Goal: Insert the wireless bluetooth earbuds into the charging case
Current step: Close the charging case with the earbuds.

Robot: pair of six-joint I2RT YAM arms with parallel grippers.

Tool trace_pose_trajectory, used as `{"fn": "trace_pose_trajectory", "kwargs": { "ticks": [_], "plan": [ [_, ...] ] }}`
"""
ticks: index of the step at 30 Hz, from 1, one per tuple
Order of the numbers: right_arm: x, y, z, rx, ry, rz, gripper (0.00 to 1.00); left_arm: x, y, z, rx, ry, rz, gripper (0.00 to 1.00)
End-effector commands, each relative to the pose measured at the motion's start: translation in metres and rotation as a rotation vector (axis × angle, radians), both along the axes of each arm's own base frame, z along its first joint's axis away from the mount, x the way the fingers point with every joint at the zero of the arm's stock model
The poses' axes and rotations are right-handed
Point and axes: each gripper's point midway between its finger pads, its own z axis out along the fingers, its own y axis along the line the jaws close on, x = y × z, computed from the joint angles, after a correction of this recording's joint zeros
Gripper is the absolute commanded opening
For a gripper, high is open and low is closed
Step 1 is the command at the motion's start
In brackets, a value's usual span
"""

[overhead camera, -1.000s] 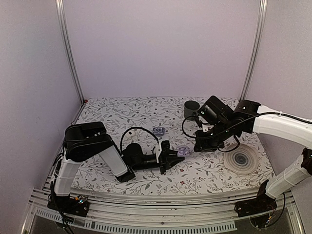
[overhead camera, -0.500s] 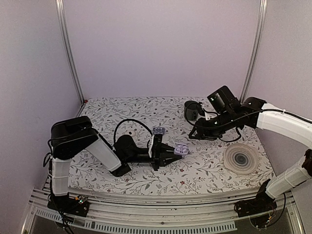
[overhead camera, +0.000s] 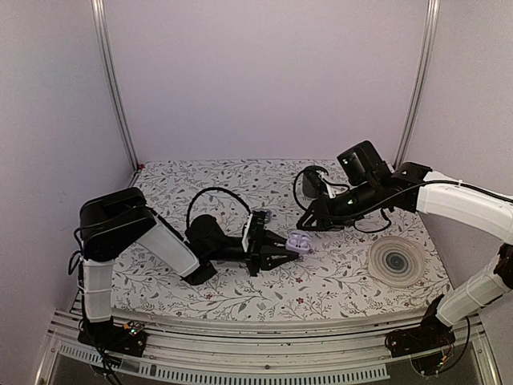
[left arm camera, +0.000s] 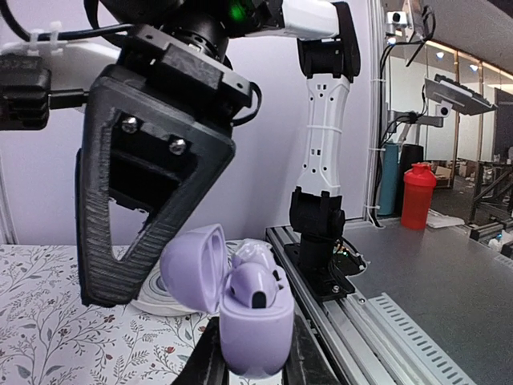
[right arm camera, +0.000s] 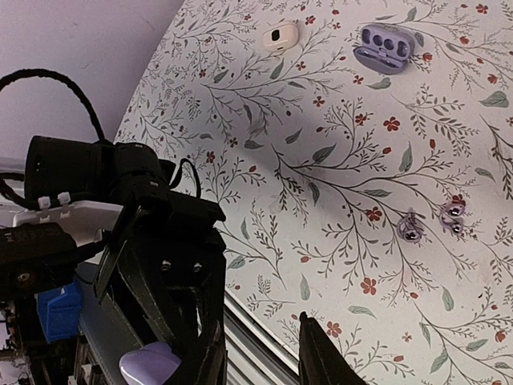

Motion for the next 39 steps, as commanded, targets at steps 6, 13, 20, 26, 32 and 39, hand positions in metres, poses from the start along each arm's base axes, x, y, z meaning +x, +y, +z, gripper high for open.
{"fn": "trace_pose_trajectory", "kwargs": {
  "ticks": [6, 13, 20, 26, 32, 39],
  "plan": [
    [-0.022, 0.005, 0.028, 0.106, -0.051, 0.133, 0.32, 0.008, 0.023, 0.058, -0.247, -0.104, 0.04, 0.0],
    [-0.027, 0.005, 0.026, 0.101, -0.052, 0.143, 0.31, 0.021, 0.023, 0.054, -0.243, -0.049, 0.073, 0.0],
    [-0.036, 0.013, -0.002, -0.005, -0.043, 0.152, 0.28, 0.033, 0.026, 0.054, -0.242, 0.019, 0.096, 0.0],
    [-0.041, 0.014, -0.003, -0.005, -0.054, 0.14, 0.25, 0.038, 0.029, 0.051, -0.238, 0.027, 0.117, 0.0],
    [-0.037, 0.008, 0.005, -0.01, -0.084, 0.11, 0.29, 0.039, 0.028, 0.047, -0.23, 0.037, 0.116, 0.0],
    [-0.008, -0.009, 0.05, 0.056, -0.176, -0.011, 0.29, 0.041, 0.029, 0.038, -0.21, 0.063, 0.124, 0.0]
  ]
}}
